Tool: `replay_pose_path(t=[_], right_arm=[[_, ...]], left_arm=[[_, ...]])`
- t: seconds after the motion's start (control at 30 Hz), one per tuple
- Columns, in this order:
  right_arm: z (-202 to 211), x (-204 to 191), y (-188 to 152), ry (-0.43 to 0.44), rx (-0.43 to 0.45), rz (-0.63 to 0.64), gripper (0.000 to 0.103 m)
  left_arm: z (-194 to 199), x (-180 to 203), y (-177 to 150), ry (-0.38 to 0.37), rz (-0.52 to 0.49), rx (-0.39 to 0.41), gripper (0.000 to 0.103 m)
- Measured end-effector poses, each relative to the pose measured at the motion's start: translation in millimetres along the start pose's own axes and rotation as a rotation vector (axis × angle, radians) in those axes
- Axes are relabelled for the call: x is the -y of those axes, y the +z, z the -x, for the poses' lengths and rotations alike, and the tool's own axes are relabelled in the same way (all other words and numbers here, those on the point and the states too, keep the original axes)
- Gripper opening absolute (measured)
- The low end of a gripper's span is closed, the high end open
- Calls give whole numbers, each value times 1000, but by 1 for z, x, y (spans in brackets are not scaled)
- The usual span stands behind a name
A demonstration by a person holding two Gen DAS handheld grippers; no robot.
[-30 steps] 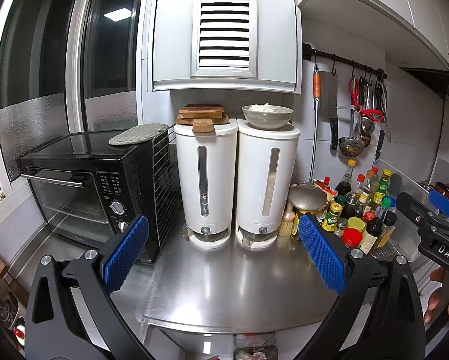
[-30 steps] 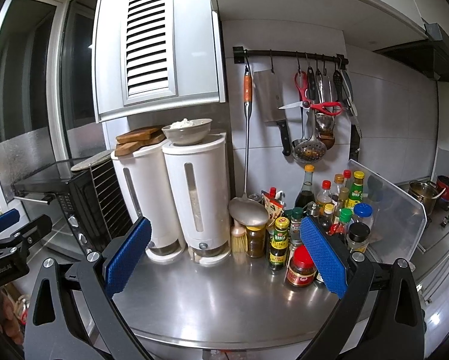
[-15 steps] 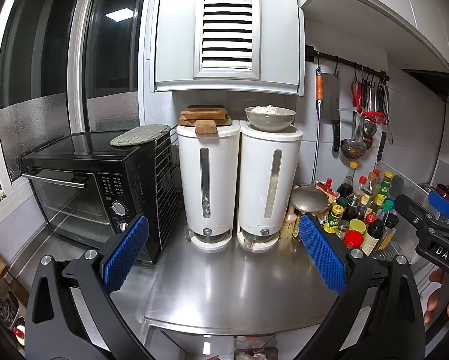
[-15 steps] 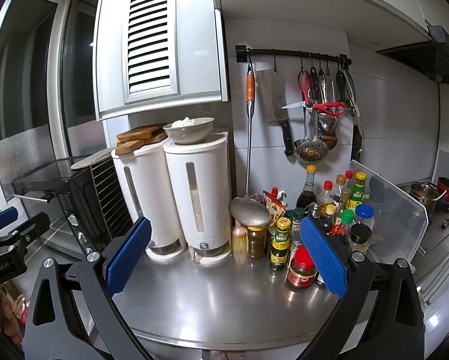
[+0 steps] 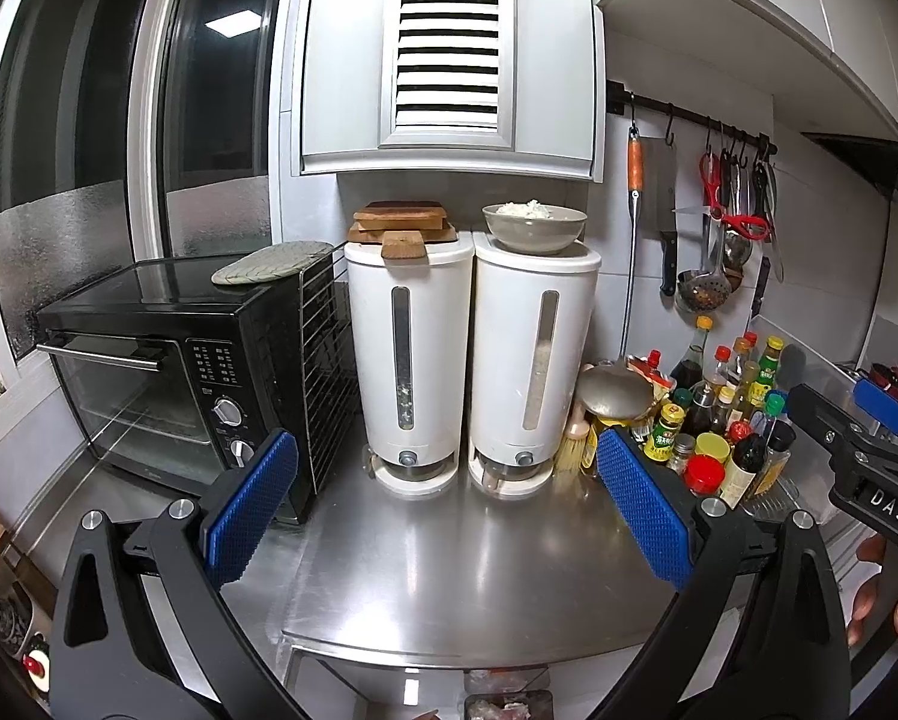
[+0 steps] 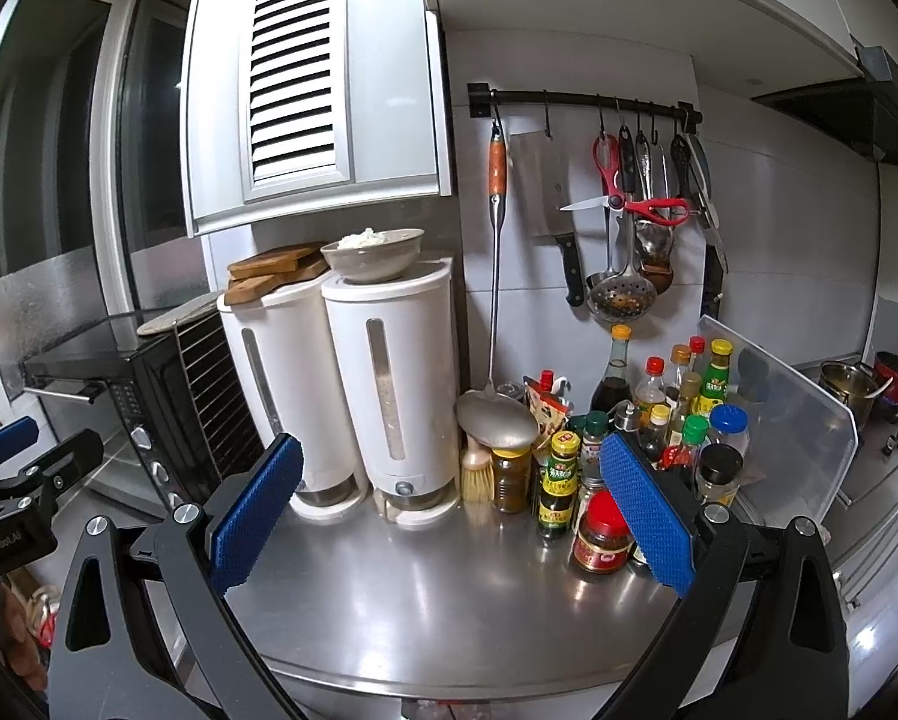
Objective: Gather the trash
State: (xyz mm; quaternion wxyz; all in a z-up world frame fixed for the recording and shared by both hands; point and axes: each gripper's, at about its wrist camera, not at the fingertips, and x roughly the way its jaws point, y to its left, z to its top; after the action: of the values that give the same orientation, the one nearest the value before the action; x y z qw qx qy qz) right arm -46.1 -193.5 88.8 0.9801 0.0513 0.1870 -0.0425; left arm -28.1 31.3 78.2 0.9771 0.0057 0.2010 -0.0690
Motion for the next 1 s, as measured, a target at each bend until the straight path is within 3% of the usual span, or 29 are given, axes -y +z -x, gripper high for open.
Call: replay_pose_path(t=[1.0], right_arm=[[-4, 7, -2, -5, -2, -18, 100]], left_arm=[[-1, -3, 0, 5, 43, -21, 95]])
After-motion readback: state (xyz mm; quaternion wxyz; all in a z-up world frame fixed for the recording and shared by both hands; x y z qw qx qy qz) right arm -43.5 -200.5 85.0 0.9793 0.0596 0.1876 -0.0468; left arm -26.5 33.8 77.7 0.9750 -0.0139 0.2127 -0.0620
